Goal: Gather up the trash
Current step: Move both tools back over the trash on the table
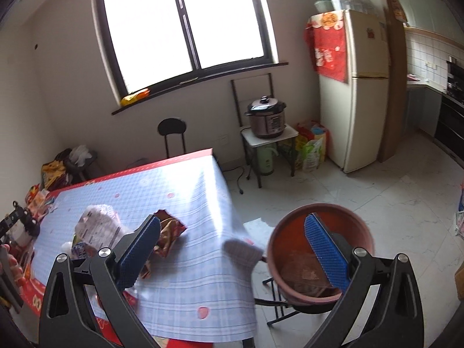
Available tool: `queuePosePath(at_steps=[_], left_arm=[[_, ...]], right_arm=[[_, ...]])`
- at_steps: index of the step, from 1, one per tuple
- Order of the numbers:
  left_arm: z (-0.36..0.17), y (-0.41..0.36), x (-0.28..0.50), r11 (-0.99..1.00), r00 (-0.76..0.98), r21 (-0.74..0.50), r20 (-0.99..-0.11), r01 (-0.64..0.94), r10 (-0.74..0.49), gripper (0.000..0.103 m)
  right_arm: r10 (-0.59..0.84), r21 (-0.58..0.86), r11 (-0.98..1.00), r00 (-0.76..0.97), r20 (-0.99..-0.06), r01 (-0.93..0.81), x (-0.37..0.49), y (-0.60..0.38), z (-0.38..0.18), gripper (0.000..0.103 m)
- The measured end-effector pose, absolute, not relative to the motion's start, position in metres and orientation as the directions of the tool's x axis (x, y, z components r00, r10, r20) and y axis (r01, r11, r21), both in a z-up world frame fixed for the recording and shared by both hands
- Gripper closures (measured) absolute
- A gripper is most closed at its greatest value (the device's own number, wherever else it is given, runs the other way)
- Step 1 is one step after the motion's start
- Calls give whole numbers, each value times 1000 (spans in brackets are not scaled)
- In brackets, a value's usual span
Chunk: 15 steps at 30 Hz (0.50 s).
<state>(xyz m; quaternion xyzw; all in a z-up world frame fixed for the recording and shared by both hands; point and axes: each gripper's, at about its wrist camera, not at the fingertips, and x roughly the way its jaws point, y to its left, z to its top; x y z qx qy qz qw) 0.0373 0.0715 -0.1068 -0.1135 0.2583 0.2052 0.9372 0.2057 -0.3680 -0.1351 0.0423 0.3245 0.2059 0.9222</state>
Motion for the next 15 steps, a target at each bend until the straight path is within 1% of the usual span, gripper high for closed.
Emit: queuePosePath(at_steps=[4, 6, 11, 15], left_arm=[[-132, 106, 8, 871, 756, -145, -576, -469, 312, 6], [-144, 118, -1, 865, 752, -173, -592, -471, 291, 6], [-168, 140, -16, 856, 746, -231, -624, -462, 234, 6], [-182, 158, -19, 860, 747, -267, -640, -434, 179, 6]], right_arm=[[490, 216, 855, 595, -638, -472, 198, -293, -155, 5], [509, 212, 827, 535, -674, -520, 193, -260, -169, 5], [472, 174, 791, 403, -784, -587, 185, -192, -211, 5], [433, 153, 770, 332, -838, -619, 172, -155, -235, 5]])
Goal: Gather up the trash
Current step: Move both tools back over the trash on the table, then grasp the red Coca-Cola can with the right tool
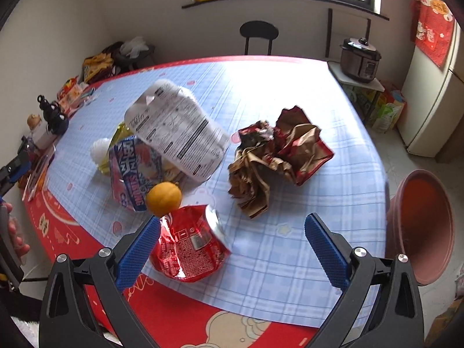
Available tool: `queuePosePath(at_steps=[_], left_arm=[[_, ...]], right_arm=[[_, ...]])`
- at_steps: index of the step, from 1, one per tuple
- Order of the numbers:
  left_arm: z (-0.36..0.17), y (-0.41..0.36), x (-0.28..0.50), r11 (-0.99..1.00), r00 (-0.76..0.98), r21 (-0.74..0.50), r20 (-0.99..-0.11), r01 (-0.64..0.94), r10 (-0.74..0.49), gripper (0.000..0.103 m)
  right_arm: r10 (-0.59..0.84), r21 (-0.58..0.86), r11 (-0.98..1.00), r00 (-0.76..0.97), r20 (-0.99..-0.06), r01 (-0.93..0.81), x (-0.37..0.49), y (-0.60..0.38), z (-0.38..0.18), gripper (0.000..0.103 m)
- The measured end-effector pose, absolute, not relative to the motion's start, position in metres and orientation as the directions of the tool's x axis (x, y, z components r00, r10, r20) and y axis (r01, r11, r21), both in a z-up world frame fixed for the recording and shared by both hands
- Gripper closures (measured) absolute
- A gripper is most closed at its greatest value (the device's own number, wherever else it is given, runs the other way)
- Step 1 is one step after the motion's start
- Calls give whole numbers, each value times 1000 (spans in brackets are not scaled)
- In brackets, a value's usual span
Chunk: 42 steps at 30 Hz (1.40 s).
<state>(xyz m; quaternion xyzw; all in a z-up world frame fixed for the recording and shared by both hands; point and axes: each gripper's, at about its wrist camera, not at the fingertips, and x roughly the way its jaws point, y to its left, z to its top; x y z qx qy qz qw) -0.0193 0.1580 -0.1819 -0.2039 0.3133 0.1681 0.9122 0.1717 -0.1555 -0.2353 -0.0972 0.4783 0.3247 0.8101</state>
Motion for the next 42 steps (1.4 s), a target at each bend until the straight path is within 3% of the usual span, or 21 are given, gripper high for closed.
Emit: queuePosePath(at_steps=[10, 13, 14, 24, 29, 32, 42], left_arm=[[-207, 178, -1, 897, 739, -298, -672, -328, 47, 6], [-215, 181, 3, 898, 738, -314, -674, -309, 18, 7], [-217, 183, 4, 897, 737, -319, -676, -306, 11, 7], [-226, 183, 13, 901, 723, -333, -690, -278, -32, 15], [-226, 172, 19, 911, 719, -324, -694, -254, -46, 18], [-226, 165, 21, 914, 713, -320, -699, -249, -50, 19], [-224, 147, 30, 917, 709, -321, -702, -234, -65, 21]], right_arm=[[367, 156, 820, 298, -881, -550, 164, -129, -271, 6], [351, 167, 844, 290, -890, -509, 173, -131, -282, 23], [335, 161, 854, 287, -897, -496, 176, -130, -287, 25], [332, 196, 861, 227, -915, -470, 184, -119, -319, 27], [381, 244, 838, 202, -902, -488, 179, -120, -319, 44], [425, 286, 818, 188, -886, -500, 176, -123, -314, 60], [498, 318, 769, 208, -842, -554, 175, -135, -286, 63]])
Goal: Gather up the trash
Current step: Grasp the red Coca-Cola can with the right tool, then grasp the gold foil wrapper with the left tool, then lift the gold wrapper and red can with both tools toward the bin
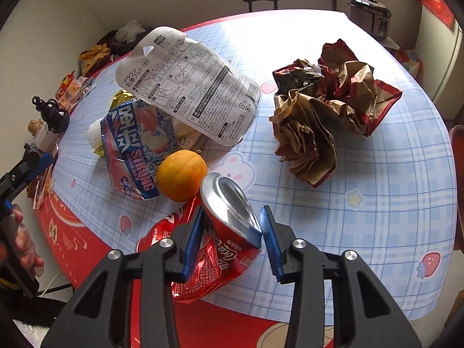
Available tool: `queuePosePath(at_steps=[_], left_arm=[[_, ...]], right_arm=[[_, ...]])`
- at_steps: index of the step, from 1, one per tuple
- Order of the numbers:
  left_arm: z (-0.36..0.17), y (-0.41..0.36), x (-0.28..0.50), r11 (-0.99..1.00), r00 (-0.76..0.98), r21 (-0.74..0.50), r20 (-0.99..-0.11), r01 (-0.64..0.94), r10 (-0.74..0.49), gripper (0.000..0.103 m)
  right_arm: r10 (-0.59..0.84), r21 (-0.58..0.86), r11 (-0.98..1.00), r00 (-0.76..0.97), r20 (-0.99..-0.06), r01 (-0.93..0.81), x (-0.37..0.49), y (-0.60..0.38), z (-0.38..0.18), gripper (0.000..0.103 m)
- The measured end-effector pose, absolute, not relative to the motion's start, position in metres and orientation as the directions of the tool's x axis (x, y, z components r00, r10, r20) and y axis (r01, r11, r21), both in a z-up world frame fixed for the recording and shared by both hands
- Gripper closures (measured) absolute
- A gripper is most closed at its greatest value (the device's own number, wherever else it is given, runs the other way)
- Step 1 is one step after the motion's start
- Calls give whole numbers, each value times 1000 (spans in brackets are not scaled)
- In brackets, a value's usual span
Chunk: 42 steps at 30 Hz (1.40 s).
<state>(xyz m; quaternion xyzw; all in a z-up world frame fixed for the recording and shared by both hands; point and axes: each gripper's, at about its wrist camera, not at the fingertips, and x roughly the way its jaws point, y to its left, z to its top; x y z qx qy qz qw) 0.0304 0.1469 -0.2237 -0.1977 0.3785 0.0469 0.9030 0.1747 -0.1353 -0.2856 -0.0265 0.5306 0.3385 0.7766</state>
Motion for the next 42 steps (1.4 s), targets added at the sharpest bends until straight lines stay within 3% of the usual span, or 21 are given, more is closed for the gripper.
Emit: queuePosePath(at_steps=[2, 6, 16, 26, 42], left_arm=[[-224, 143, 33, 918, 706, -322, -705, -233, -68, 24], [-226, 143, 35, 911, 706, -331, -706, -248, -64, 25], [-252, 170, 42, 878, 666, -353, -744, -325, -53, 40], [-301, 187, 67, 743, 641, -532, -745, -406, -183, 53], [-314, 182, 103, 759, 644, -501, -751, -416, -143, 53]], right_arm=[[521, 333, 762, 219, -825, -556, 175, -142, -278, 64], [543, 343, 754, 238, -805, -561, 174, -146, -268, 78], [557, 363, 769, 272, -785, -527, 175, -171, -262, 79], [539, 332, 783, 308, -784, -526, 173, -179, -250, 79], [506, 327, 816, 318, -801, -476, 178, -196, -258, 79]])
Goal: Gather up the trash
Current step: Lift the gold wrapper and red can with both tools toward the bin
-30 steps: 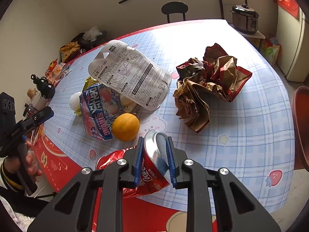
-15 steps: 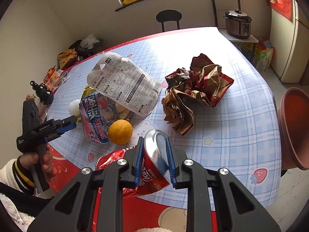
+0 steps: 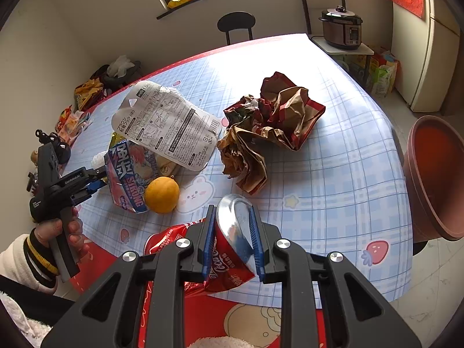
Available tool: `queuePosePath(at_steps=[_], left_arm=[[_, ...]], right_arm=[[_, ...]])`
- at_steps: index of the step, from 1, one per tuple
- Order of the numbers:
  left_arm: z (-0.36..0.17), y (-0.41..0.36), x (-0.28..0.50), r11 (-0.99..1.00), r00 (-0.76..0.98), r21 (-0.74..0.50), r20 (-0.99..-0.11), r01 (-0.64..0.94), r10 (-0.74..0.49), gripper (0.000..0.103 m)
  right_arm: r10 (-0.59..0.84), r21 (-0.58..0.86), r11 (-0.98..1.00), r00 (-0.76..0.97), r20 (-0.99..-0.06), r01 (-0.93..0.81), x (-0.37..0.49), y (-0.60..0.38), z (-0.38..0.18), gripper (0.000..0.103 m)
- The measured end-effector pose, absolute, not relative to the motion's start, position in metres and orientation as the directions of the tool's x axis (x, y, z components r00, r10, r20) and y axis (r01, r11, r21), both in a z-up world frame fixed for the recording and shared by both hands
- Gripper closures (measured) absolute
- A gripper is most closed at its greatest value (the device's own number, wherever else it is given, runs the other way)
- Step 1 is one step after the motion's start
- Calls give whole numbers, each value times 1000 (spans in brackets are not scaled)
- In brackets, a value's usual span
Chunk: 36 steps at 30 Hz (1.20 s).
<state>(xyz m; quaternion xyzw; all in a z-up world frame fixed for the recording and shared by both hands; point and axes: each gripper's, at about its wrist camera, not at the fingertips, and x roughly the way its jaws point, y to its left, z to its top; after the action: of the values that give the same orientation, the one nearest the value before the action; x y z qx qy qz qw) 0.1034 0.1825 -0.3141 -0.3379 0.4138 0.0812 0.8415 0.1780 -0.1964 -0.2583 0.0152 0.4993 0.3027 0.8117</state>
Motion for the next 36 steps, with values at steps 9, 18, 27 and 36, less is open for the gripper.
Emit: queuePosePath(at_steps=[9, 18, 27, 36], left_arm=[[-294, 166, 103, 809, 657, -419, -752, -414, -53, 76], [-236, 157, 68, 860, 755, -414, -654, -297, -54, 94], [-181, 158, 34, 887, 816, -369, -578, -276, 13, 94], [-126, 147, 23, 915, 864, -307, -498, -263, 81, 94]], right_arm=[[512, 324, 808, 315, -799, -492, 181, -190, -257, 79], [551, 347, 787, 327, -768, -510, 186, -184, -248, 79], [605, 380, 761, 364, -708, -526, 191, -186, -227, 79], [649, 410, 750, 457, -609, -519, 200, -218, -191, 79]])
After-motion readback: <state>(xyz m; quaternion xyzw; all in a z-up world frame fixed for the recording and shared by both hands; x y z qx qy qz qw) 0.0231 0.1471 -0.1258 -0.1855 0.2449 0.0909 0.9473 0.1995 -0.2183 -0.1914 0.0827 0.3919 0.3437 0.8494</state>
